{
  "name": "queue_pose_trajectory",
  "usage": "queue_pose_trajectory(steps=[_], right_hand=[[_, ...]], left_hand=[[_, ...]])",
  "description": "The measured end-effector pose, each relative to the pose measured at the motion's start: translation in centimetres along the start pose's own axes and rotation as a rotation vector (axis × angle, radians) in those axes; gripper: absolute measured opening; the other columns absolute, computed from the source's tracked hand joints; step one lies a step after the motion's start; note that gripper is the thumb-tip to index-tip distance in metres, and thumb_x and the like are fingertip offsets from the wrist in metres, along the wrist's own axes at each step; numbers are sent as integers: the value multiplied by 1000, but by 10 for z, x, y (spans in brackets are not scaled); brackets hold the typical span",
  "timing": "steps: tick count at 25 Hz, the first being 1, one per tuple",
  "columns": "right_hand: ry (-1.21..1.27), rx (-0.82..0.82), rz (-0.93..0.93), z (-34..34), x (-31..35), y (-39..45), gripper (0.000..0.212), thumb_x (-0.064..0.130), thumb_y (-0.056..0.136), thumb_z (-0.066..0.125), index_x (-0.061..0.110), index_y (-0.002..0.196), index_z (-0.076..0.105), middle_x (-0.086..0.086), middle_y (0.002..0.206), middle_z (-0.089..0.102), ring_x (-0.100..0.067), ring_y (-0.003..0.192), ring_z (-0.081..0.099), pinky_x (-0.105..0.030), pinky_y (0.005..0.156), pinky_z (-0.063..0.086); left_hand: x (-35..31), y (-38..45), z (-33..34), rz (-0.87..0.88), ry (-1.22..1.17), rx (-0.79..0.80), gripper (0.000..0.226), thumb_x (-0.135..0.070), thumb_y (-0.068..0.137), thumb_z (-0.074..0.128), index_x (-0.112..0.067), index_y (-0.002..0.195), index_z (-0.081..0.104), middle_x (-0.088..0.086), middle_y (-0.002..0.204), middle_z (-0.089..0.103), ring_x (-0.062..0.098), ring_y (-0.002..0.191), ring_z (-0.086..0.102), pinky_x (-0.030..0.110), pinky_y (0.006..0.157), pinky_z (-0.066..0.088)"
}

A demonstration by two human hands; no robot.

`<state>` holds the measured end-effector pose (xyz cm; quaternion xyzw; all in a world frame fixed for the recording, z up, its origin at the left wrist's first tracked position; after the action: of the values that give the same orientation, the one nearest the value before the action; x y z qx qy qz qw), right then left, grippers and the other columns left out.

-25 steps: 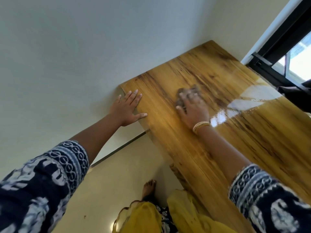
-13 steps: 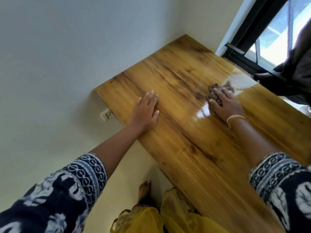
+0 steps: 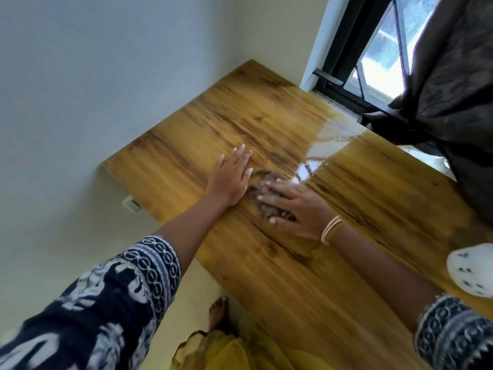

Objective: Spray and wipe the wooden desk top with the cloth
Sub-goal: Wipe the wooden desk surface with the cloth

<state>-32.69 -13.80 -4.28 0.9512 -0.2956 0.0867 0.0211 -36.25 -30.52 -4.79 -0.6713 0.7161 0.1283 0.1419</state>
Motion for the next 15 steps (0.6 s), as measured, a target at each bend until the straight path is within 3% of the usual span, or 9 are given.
queue_pose_trajectory(steps=[3, 6, 10, 12, 15], right_hand=[[1, -71, 333, -25, -107, 14, 57, 63, 92, 38, 43, 145, 39, 1, 157, 33, -30, 143, 33, -55, 111, 35], [-9, -118, 710, -41, -194, 13, 56, 62, 94, 40, 42, 147, 37, 0, 158, 31, -29, 143, 30, -48, 113, 31], [9, -160, 1012, -45, -213, 16, 57, 59, 96, 35, 39, 149, 34, -5, 160, 27, -28, 146, 23, -47, 116, 26], [10, -144, 921, -41, -175, 29, 54, 57, 97, 33, 39, 148, 33, -5, 160, 26, -31, 144, 26, -48, 113, 31], [14, -105, 415, -25, -74, 43, 51, 57, 97, 33, 42, 146, 34, -1, 158, 29, -29, 144, 30, -48, 112, 32]], left_hand=[[1, 1, 6, -16, 88, -37, 54, -39, 102, 29, -24, 154, 21, -3, 163, 14, 14, 150, 9, 44, 121, 11], [5, 4, 5, -26, 86, -47, 54, -39, 102, 28, -27, 154, 21, -5, 163, 14, 12, 150, 9, 44, 121, 11], [4, 6, 6, -29, 88, -59, 53, -38, 102, 27, -29, 154, 21, -7, 163, 14, 11, 150, 9, 42, 122, 11], [5, 6, 6, -34, 98, -64, 53, -37, 102, 27, -29, 154, 21, -7, 163, 14, 11, 150, 9, 42, 122, 11], [5, 9, 6, -35, 108, -56, 53, -36, 103, 27, -29, 154, 19, -6, 163, 14, 12, 150, 9, 41, 121, 11]])
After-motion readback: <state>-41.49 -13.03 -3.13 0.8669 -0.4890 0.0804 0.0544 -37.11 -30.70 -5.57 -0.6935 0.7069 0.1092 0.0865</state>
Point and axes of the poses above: each hand's wrist, its own y-axis towards the middle knuckle, its own z-axis out of the palm, x = y × z, the point moved 8 cm from there along y, towards the middle knuckle
